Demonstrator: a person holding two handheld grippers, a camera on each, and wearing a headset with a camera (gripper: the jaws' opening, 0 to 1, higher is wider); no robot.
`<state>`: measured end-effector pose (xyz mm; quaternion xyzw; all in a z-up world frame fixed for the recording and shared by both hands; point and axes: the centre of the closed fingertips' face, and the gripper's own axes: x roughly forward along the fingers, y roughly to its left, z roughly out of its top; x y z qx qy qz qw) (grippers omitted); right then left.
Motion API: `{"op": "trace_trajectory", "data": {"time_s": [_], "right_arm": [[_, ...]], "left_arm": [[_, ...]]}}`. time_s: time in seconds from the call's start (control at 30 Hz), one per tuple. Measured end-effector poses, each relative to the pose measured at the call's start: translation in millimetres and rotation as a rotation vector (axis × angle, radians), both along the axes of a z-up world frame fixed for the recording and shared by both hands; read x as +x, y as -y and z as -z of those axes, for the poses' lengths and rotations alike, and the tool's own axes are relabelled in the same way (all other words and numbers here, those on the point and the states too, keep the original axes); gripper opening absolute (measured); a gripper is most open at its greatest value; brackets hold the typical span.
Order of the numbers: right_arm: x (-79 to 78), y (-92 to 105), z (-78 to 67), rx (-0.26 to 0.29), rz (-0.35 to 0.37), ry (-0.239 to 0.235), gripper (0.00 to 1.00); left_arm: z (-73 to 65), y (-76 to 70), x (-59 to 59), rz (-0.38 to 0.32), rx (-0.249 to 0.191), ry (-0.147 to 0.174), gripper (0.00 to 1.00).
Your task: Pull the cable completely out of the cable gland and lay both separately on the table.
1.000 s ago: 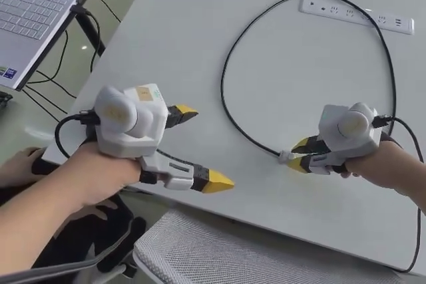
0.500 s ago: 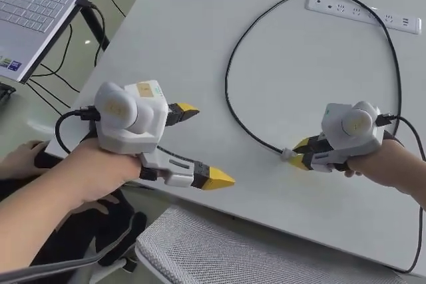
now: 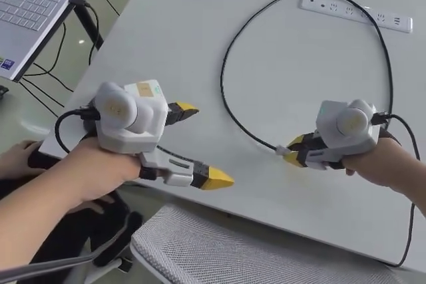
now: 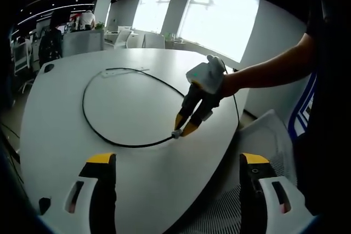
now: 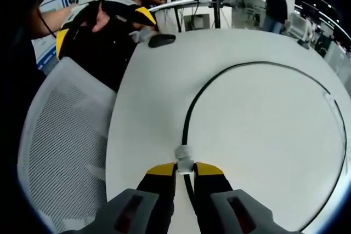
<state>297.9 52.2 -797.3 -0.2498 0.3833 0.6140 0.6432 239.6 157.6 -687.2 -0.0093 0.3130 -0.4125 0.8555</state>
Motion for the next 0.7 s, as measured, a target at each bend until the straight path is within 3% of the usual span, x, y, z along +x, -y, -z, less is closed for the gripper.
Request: {"op": "trace_trajectory", "data": {"time_s": [0.23, 0.43, 0.7], "right_arm": [[-7.5, 8.1, -17.1, -0.013, 0.029, -0.002, 0.06], [-4.6, 17.9, -28.5, -0.026, 0.047, 0.015, 0.06], [-2.0, 17.3, -61.6, -0.023, 0.055, 0.04, 0.06]], "left_arm": [[-5.7, 12.8, 4.6, 0.024, -0.009, 0.014, 0.91], [-10.3, 28.9, 12.4, 0.052, -0.026, 0.024, 0.91], [-23.8, 52.8, 25.2, 0.103, -0.03, 0.057, 0.9]]}}
